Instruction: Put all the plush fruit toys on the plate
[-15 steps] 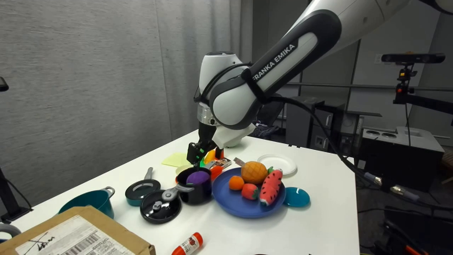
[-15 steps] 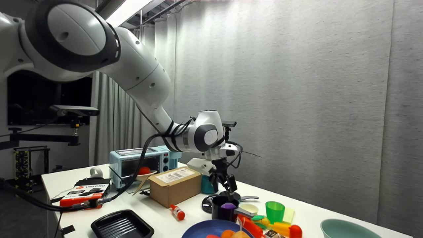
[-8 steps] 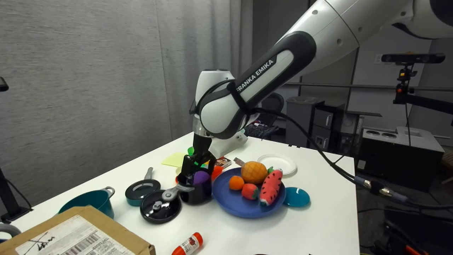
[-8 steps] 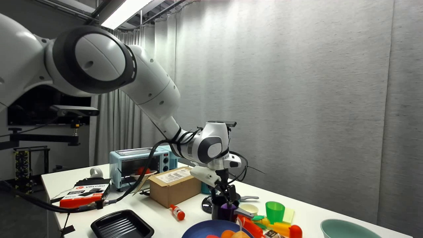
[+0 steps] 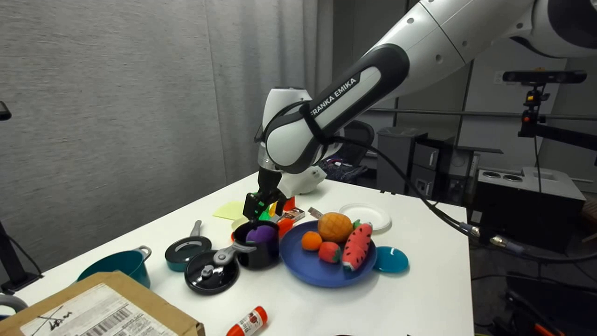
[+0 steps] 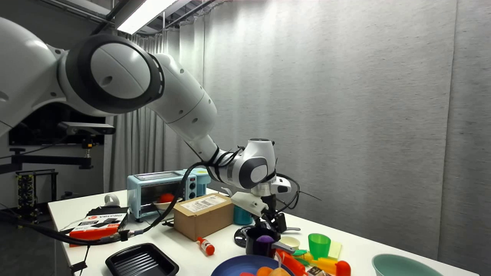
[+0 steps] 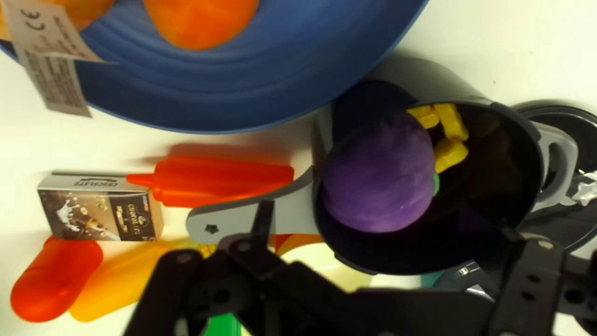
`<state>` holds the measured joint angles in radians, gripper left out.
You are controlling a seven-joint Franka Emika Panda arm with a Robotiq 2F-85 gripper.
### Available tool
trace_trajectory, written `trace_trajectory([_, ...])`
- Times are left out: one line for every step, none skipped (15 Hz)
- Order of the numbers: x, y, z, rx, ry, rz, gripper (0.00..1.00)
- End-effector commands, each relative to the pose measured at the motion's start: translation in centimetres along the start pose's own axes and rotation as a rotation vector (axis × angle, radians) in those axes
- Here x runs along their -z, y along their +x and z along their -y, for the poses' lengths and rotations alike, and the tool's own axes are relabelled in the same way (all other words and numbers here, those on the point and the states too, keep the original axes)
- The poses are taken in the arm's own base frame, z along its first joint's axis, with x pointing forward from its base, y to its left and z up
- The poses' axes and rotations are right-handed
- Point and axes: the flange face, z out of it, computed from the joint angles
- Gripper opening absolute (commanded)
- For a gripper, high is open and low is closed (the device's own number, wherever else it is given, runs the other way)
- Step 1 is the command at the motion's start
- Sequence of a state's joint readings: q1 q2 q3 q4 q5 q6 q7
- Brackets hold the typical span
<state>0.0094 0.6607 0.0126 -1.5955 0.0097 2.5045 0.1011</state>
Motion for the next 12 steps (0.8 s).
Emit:
trace_trajectory([-0.1,0.9,-0.8,0.017,0.045,0.015,1.00])
trace_trajectory([-0.1,0.9,-0.8,0.021,0.057,0.014,1.00])
trace_trajectory([-0.2,1.1,0.3,0.027,0.077,0.005,1.00])
trace_trajectory([-0.1,1.1,0.6,0.029,0.098,0.004,1.00])
trace_trajectory([0.1,1.2,0.7,0.029,0.124,0.003,1.00])
trace_trajectory([0.3,1.3,1.2,0.026,0.151,0.004,1.00])
trace_trajectory([0.4,1.4,1.5,0.025,0.164,0.005,1.00])
trace_trajectory([0.4,1.5,1.7,0.020,0.167,0.006,1.00])
trace_trajectory([0.4,1.6,1.8,0.017,0.164,0.011,1.00])
trace_trajectory([0.3,1.6,1.7,0.010,0.141,0.017,1.00])
trace_trajectory([0.1,1.5,1.5,0.007,0.124,0.016,1.00])
trace_trajectory([0.0,1.5,1.3,0.005,0.122,0.023,1.00])
